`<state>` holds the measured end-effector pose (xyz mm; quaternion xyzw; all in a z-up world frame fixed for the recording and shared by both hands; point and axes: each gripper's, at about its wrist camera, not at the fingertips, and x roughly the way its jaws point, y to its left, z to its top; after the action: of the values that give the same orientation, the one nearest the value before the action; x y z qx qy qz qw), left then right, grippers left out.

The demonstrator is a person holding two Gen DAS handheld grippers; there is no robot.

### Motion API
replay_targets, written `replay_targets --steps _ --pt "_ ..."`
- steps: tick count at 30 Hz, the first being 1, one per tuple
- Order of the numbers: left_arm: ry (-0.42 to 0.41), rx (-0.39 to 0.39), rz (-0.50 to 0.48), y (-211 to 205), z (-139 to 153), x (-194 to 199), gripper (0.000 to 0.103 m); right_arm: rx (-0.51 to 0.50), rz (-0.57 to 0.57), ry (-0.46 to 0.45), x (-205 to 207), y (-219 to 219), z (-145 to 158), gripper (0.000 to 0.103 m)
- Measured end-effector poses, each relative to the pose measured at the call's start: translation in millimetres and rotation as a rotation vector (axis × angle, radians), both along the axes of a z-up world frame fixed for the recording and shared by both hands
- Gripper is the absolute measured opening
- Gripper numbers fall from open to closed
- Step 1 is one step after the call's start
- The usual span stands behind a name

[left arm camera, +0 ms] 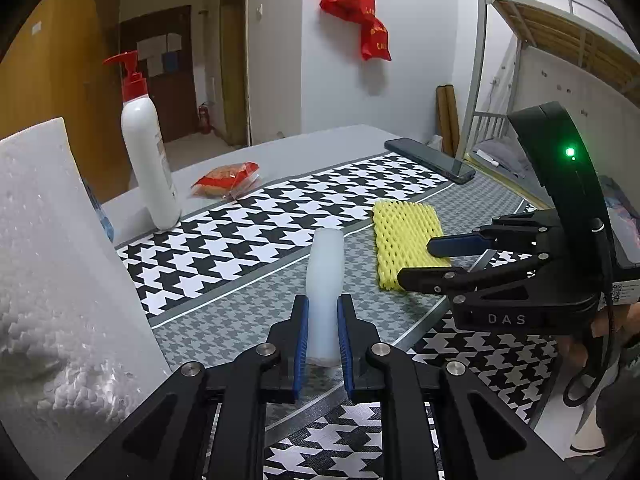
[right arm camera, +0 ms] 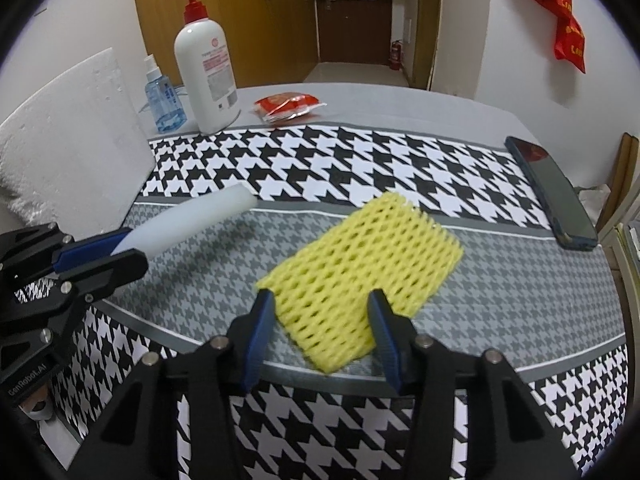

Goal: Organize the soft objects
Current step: 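Lower the right gripper onto the yellow foam net sponge and close it while left gripper holds the roll, then lift the yellow sponge with the right gripper while left gripper carries the roll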

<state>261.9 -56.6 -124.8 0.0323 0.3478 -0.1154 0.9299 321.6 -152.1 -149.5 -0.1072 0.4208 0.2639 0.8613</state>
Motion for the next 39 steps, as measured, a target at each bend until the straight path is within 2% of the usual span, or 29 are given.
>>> replay_targets --steps 10,11,15,31,39 --pt "-0.004 0.006 -0.005 -1 -1 0 0.016 0.000 -0.028 0.001 3 -6 4 0.032" --pt "-0.004 0.006 -0.007 -1 -1 0 0.016 0.000 -0.035 -0.001 3 -7 4 0.027" --pt "-0.007 0.007 -0.009 -1 -1 -1 0.016 0.015 -0.046 0.008 3 -10 6 0.017" --pt "-0.026 0.007 -0.019 0 3 -6 0.016 0.028 -0.026 -0.028 -13 -7 18 0.014" --pt "-0.046 -0.002 -0.032 -2 11 -15 0.016 0.086 -0.028 -0.074 -36 -18 39 0.014"
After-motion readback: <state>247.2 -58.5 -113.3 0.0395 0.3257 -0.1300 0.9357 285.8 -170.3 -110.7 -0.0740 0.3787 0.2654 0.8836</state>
